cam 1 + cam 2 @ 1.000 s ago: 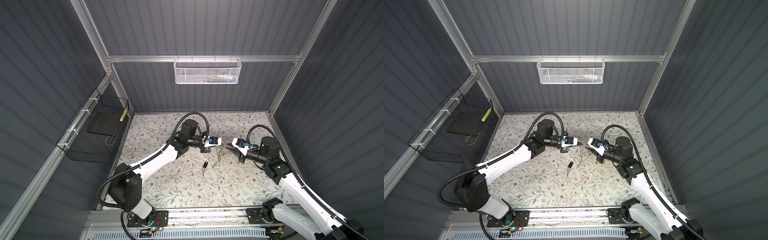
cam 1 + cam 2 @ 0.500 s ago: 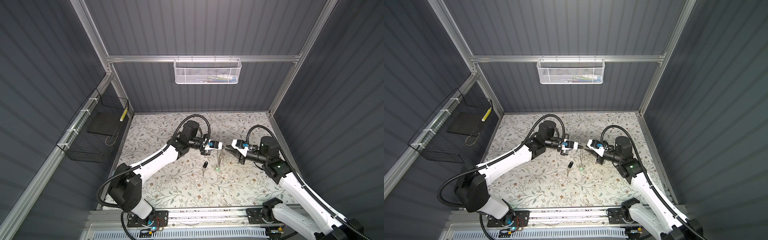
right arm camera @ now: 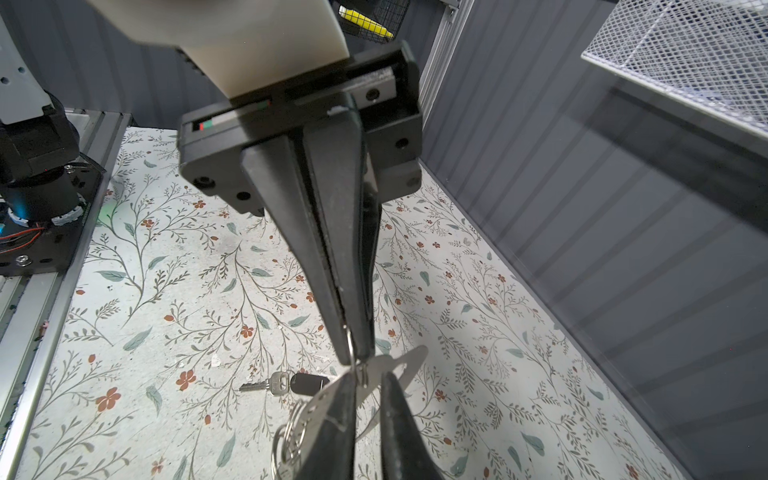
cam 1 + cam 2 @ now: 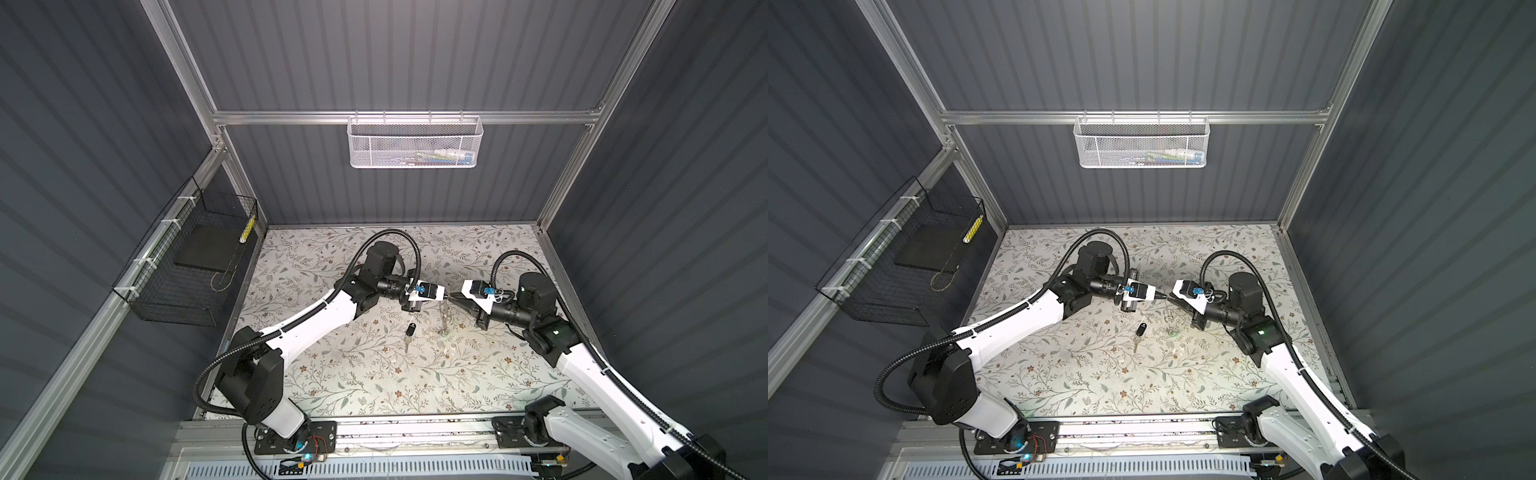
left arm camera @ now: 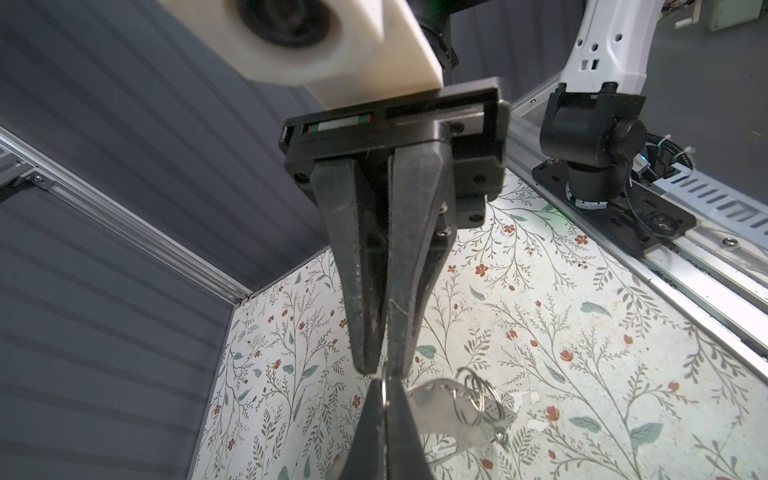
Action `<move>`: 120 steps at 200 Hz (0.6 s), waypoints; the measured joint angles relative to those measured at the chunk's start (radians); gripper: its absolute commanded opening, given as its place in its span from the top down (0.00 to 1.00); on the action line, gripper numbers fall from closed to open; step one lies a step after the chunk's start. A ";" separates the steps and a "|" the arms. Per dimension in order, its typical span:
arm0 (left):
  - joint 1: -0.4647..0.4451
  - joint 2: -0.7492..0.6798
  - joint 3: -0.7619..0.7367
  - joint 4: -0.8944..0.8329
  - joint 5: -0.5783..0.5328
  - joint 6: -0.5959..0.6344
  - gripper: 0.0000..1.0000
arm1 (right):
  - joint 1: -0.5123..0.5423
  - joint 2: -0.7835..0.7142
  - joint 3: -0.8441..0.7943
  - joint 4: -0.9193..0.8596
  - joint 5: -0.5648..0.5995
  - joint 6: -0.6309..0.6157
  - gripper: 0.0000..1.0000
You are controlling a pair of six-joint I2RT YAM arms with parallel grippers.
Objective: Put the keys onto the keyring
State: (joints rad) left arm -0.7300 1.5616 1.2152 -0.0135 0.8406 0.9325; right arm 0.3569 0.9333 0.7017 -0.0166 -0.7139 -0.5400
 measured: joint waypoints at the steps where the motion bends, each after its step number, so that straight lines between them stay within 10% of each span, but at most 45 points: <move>1: 0.000 0.000 0.000 0.000 0.000 0.000 1.00 | 0.000 0.000 0.000 0.000 -0.001 0.000 0.84; 99: 0.002 0.000 0.001 -0.010 0.035 -0.019 1.00 | 0.011 0.008 0.002 -0.015 -0.021 -0.032 1.00; 120: 0.004 0.000 0.001 -0.008 0.041 -0.042 0.82 | 0.011 0.007 0.002 -0.015 -0.021 -0.036 1.00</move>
State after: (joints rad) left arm -0.7261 1.5620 1.2160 -0.0212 0.8818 0.8902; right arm 0.3683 0.9405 0.7036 -0.0319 -0.7345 -0.5762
